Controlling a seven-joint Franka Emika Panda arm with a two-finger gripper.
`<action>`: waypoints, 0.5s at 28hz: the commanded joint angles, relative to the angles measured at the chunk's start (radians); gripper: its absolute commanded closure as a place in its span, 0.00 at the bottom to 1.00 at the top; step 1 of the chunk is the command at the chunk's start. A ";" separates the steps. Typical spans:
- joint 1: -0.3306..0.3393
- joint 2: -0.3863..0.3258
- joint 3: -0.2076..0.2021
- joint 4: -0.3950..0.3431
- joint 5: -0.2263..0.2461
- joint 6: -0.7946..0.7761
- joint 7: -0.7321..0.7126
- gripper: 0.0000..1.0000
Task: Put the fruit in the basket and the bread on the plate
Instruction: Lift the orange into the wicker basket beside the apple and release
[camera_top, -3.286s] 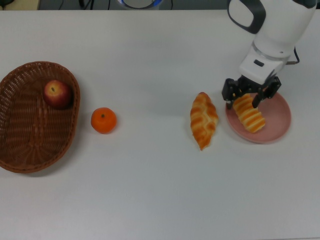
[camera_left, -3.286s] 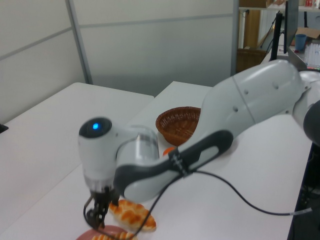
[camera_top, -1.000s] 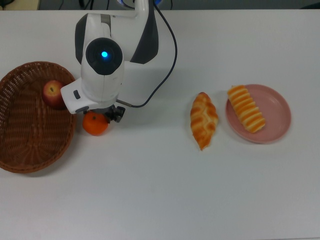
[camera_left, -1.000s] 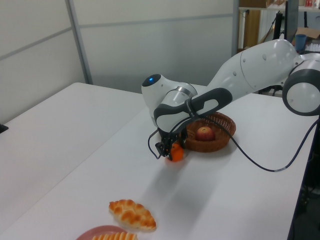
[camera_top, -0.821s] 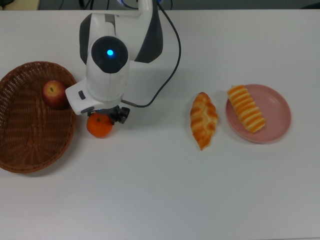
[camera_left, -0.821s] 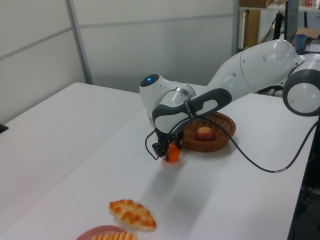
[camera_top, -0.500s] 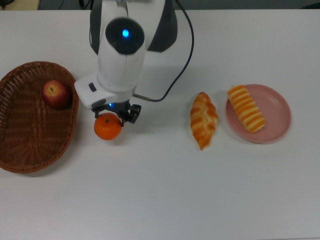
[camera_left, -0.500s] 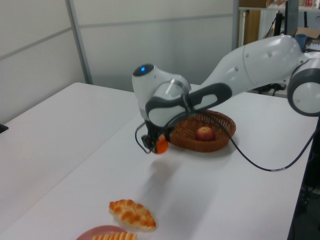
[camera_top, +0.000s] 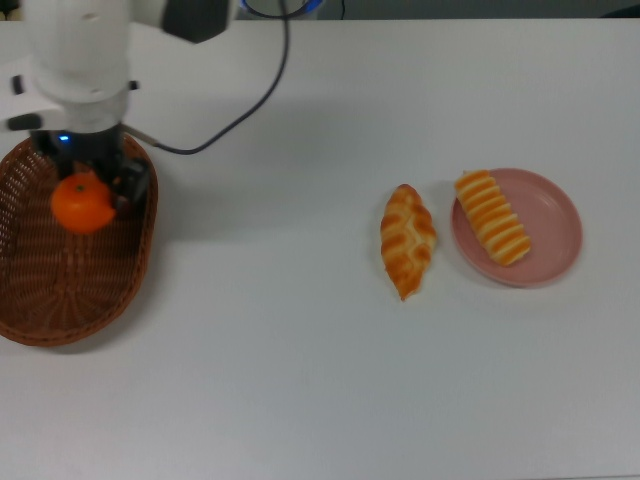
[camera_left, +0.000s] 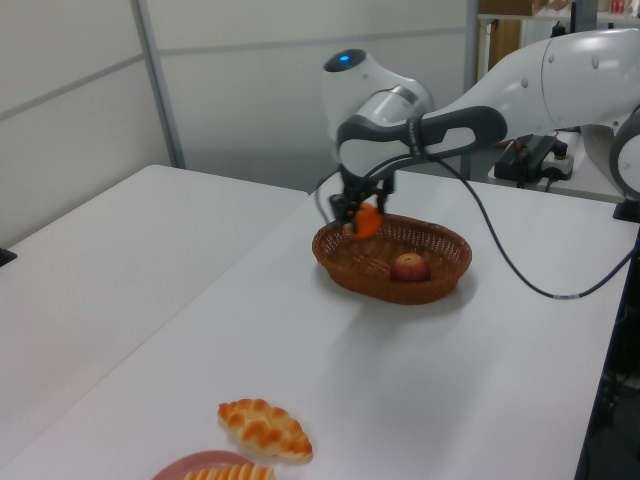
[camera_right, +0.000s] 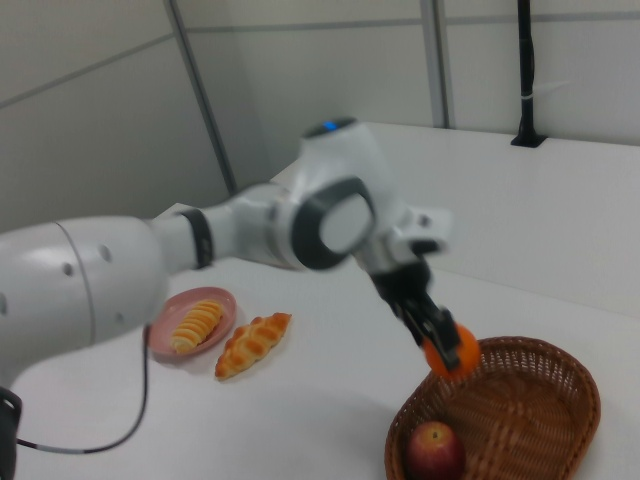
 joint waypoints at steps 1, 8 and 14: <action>-0.057 0.030 -0.001 -0.017 0.002 0.004 -0.097 0.60; -0.066 0.070 0.001 -0.017 0.002 0.013 -0.108 0.30; -0.047 0.067 0.007 -0.014 0.007 0.007 -0.103 0.00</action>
